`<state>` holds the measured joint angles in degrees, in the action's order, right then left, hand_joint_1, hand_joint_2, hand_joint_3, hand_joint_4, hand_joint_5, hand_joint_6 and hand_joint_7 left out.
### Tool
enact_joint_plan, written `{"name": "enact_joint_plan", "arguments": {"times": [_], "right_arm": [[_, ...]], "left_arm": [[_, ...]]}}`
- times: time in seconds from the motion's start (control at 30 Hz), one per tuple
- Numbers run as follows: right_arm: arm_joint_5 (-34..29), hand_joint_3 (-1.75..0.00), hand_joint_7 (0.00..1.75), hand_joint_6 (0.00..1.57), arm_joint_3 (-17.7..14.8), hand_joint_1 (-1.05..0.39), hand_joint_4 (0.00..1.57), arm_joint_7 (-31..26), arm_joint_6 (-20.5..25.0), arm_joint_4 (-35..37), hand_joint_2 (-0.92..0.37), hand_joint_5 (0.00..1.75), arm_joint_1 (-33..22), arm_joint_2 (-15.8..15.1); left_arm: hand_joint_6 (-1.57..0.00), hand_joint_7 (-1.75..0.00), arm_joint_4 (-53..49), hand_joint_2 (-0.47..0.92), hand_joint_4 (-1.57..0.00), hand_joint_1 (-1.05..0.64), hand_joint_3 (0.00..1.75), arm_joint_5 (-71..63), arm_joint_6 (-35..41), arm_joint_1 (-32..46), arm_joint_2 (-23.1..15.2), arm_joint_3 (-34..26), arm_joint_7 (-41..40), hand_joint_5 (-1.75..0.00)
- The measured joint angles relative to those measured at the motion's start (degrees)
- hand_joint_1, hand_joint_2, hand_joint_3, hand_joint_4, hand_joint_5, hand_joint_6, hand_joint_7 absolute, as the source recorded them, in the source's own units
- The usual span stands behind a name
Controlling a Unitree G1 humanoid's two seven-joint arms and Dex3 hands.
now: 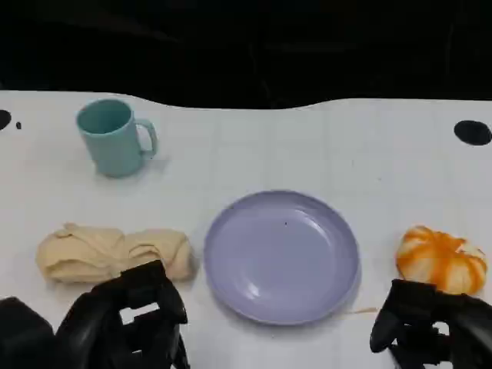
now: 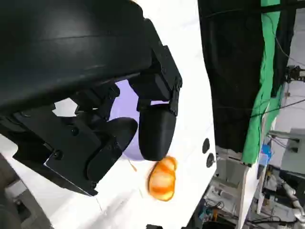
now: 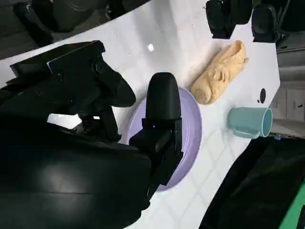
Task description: Grasp the towel on the left side of the plate with the left hand and place it into the plate.
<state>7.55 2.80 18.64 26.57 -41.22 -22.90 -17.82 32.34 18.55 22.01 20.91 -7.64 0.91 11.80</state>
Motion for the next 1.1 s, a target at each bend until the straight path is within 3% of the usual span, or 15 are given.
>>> {"name": "enact_joint_plan", "arguments": {"times": [0.8, 1.0, 1.1], "right_arm": [[-0.08, -1.05, 1.51, 0.58, 0.16, -0.03, 0.68, -0.07, -0.66, 0.24, -0.66, 1.75, 0.01, 0.02], [-0.11, -1.05, 1.51, 0.58, 0.35, -0.03, 0.68, -0.11, -0.76, 0.25, -0.66, 1.75, 0.01, 0.06], [-0.10, -1.05, 1.51, 0.58, 0.60, -0.02, 0.68, -0.11, -0.78, 0.25, -0.66, 1.75, 0.01, 0.06]], "left_arm": [[-0.83, -1.48, -0.91, 0.42, -0.85, -0.09, 1.39, -0.21, -0.51, -0.34, -0.05, -0.01, 0.07, -1.73], [-0.67, -1.26, -1.04, 0.54, -0.66, -0.14, 1.11, -0.21, -1.09, -0.39, -0.04, -1.17, 0.07, -1.58], [-0.60, -1.12, -1.06, 0.66, -0.59, -0.19, 0.76, -2.47, -2.89, -0.47, -0.42, -1.32, 0.05, -1.47]]}}
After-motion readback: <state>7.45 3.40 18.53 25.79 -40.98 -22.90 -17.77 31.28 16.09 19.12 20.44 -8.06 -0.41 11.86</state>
